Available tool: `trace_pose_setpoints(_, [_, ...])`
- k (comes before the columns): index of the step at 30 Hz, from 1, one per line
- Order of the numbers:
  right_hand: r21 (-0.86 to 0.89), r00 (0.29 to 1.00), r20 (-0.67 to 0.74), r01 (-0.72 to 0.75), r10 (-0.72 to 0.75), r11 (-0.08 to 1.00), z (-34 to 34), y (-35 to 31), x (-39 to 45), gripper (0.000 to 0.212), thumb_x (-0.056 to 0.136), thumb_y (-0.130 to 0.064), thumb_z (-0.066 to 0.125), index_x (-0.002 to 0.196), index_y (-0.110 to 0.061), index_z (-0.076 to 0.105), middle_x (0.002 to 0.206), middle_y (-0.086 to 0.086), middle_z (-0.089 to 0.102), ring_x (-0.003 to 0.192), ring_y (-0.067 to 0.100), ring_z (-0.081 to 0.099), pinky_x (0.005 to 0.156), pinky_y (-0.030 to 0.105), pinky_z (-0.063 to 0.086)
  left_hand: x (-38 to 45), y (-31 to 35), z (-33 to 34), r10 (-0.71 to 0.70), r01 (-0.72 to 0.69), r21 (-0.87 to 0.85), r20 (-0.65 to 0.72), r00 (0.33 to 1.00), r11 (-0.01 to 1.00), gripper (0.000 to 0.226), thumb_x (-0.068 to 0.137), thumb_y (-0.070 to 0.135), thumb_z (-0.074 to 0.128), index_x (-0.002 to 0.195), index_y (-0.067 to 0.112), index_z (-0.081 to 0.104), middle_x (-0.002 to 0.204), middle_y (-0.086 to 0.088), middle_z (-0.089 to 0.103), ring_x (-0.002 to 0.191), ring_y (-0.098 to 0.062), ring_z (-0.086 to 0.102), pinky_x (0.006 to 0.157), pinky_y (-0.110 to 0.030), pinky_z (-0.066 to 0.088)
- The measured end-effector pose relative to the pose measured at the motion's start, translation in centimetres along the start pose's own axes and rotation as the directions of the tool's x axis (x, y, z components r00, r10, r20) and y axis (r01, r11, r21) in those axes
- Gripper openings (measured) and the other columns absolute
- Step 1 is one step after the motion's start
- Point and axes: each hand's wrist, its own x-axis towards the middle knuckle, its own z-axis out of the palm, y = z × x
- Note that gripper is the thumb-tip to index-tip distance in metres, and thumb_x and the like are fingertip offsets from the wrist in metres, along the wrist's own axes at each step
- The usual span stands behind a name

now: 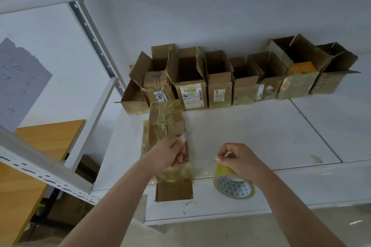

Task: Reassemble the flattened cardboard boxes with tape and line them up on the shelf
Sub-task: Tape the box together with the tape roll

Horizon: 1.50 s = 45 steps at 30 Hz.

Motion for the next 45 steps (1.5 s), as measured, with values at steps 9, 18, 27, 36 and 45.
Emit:
trace_pose_setpoints(9, [-0.035,0.979,-0.155,-0.139,0.132,0.99,-1.4,2.1,-0.2,0.017,0.085,-0.034,0.07,0.07,-0.029,0.064,0.078,-0.011,0.065,0.071,0.011,0.062,0.069,0.032,0.049,0.9,0.2,2.1,0.048,0.113,0.557,-0.266,0.963,0.823,0.025,0.08,0.045,0.065,0.079,0.02,0.06,0.07,0.004,0.06,0.068,-0.015,0.061,0.065,-0.035,0.057])
trace_pose_setpoints(18, [0.15,0.969,-0.247,0.04,-0.001,0.988,-2.6,0.7,-1.0,0.016,0.088,-0.03,0.067,0.074,-0.027,0.062,0.077,-0.006,0.068,0.075,0.019,0.062,0.073,0.04,0.052,1.2,2.6,3.4,-0.04,0.227,0.731,-0.265,0.963,0.644,0.024,0.081,0.036,0.066,0.084,0.022,0.047,0.076,0.006,0.053,0.063,-0.013,0.049,0.048,-0.024,0.035])
trace_pose_setpoints(27, [0.261,0.974,-0.182,0.177,-0.132,0.949,-2.5,-1.8,-1.1,0.018,0.09,-0.026,0.067,0.074,-0.034,0.063,0.069,-0.006,0.066,0.07,0.014,0.059,0.071,0.037,0.049,-0.6,2.4,3.4,0.132,-0.18,-0.127,-0.319,0.938,0.975,0.06,0.054,0.083,0.069,0.088,0.033,0.069,0.079,0.006,0.07,0.071,-0.003,0.066,0.065,-0.014,0.053])
trace_pose_setpoints(36, [-0.1,0.866,-0.408,0.271,-0.288,0.957,-0.9,-2.6,-0.6,0.025,0.087,-0.055,0.056,0.079,-0.031,0.059,0.068,-0.011,0.064,0.066,0.009,0.059,0.063,0.035,0.05,-0.9,4.2,6.1,0.096,-0.179,-0.228,-0.332,0.938,0.957,0.019,0.085,0.026,0.075,0.074,0.011,0.07,0.064,0.004,0.065,0.058,-0.01,0.055,0.059,-0.03,0.05])
trace_pose_setpoints(45, [-0.183,0.685,-0.607,0.374,-0.404,0.909,-0.1,-3.8,0.0,0.026,0.089,-0.047,0.062,0.103,-0.025,0.058,0.062,-0.011,0.062,0.056,0.009,0.057,0.053,0.025,0.04,-1.8,4.9,6.3,-0.016,-0.186,-0.595,-0.317,0.948,0.782,0.017,0.086,0.016,0.074,0.083,-0.001,0.072,0.053,0.011,0.06,0.043,0.002,0.05,0.047,-0.006,0.037])
